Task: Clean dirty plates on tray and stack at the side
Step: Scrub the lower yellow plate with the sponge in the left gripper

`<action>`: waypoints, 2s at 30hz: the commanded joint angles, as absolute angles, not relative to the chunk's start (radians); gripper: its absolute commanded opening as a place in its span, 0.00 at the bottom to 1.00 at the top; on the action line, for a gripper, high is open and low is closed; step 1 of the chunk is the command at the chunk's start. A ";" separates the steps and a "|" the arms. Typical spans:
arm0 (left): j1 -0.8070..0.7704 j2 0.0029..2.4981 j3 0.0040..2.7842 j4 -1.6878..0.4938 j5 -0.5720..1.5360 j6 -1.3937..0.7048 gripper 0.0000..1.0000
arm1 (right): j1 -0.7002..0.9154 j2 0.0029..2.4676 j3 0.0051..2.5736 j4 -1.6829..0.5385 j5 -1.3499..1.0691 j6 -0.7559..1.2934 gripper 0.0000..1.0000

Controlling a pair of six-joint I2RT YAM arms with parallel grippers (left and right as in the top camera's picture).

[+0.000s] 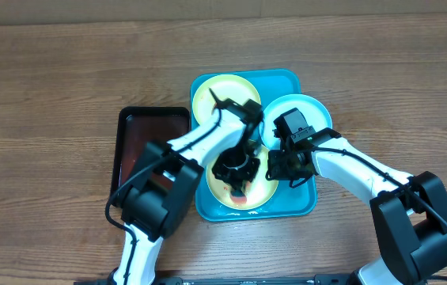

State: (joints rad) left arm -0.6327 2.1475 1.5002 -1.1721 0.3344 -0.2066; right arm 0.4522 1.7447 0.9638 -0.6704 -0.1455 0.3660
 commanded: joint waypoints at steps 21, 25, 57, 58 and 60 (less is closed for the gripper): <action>-0.575 2.184 1.482 -1.136 -0.458 -0.676 0.04 | 0.440 1.766 0.950 -0.685 -0.052 0.367 0.06; -0.575 2.184 1.485 -1.077 -0.288 -0.492 0.04 | 0.440 1.766 0.950 -0.685 -0.053 0.368 0.06; -0.582 2.184 1.683 -1.149 0.111 -0.262 0.04 | 0.440 1.766 0.950 -0.683 -0.053 0.368 0.06; -0.583 2.184 1.700 -1.139 0.105 -0.262 0.04 | 0.440 1.766 0.950 -0.683 -0.053 0.368 0.06; -0.583 2.184 1.709 -1.112 0.099 -0.262 0.04 | 0.440 1.766 0.950 -0.685 -0.053 0.368 0.06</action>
State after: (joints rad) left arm -0.5766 2.1765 1.6531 -1.1351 0.1265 -0.2455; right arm 0.4473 1.7439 0.9661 -0.6739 -0.1265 0.3668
